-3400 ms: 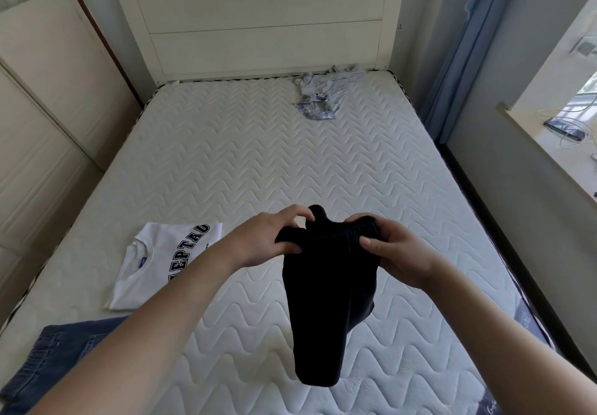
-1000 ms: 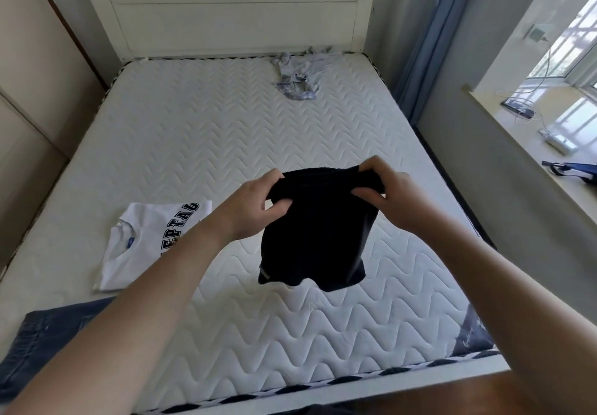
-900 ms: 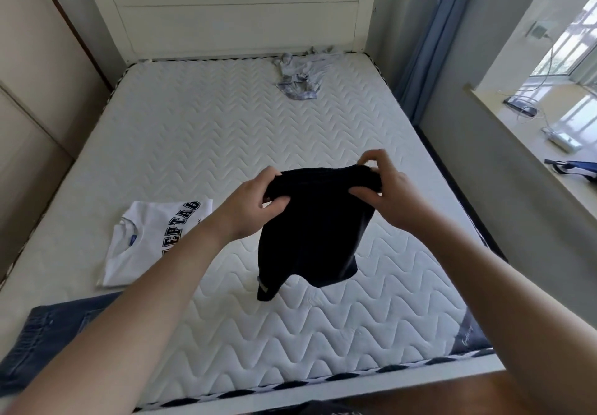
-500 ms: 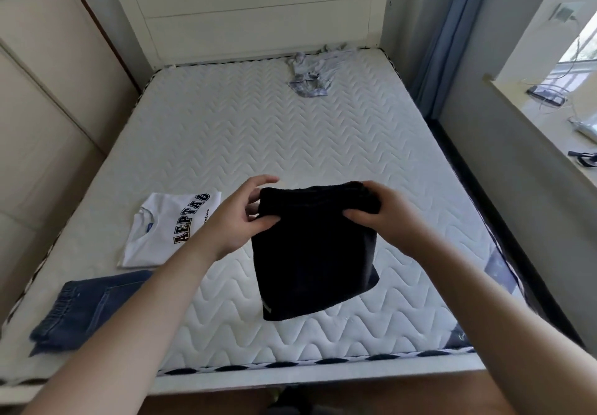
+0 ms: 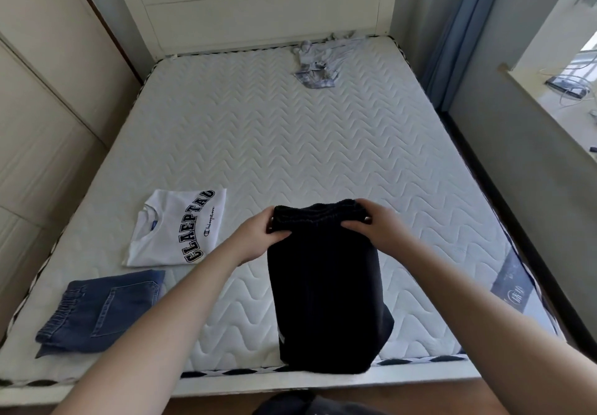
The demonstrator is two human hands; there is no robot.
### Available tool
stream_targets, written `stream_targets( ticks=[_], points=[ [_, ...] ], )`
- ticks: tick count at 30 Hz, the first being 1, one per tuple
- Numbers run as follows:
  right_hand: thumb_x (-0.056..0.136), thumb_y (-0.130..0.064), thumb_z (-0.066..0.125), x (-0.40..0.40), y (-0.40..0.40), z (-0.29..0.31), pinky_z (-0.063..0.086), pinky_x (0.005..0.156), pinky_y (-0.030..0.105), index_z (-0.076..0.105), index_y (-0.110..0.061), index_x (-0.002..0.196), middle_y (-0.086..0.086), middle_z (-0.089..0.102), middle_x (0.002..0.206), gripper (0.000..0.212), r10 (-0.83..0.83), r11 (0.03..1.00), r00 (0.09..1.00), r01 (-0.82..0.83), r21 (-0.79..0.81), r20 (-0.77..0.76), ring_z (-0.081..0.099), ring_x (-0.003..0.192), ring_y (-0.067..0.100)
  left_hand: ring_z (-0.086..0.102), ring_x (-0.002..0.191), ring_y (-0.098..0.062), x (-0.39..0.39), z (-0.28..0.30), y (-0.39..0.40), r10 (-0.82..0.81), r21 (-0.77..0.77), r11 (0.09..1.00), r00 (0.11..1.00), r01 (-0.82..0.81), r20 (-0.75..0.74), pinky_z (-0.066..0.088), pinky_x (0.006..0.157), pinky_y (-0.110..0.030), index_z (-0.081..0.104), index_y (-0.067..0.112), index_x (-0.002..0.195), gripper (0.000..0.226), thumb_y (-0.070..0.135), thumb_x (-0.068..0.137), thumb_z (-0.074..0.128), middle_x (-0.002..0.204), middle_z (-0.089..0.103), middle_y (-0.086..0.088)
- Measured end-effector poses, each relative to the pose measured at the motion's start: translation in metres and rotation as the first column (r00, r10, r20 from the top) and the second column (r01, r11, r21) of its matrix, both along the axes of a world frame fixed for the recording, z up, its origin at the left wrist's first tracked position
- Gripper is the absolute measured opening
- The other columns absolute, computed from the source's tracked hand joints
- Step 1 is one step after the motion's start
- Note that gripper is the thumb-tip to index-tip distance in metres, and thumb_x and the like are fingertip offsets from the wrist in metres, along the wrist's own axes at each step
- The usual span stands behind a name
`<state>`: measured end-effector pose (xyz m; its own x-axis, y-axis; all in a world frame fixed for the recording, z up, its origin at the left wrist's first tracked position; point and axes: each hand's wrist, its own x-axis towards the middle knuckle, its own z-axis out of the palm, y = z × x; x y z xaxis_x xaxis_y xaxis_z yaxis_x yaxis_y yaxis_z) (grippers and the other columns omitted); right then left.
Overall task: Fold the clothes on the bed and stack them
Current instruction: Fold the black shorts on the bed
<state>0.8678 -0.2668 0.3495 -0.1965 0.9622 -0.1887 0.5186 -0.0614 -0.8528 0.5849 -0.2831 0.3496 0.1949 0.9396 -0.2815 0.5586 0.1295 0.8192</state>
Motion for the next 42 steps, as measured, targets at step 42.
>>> stream_targets(
  ticks=[42],
  points=[
    [0.09, -0.031, 0.068, -0.078, 0.381, -0.361, 0.049, 0.076, 0.028, 0.058, -0.024, 0.126, -0.006, 0.069, 0.102, 0.038, -0.241, 0.955, 0.965, 0.254, -0.153, 0.1, 0.066, 0.091, 0.017, 0.065, 0.091, -0.014, -0.035, -0.395, 0.374, 0.427, -0.146, 0.893, 0.904, -0.426, -0.024, 0.047, 0.073, -0.027, 0.062, 0.02, 0.104, 0.032, 0.05, 0.091, 0.058, 0.096, 0.066, 0.009]
  ],
)
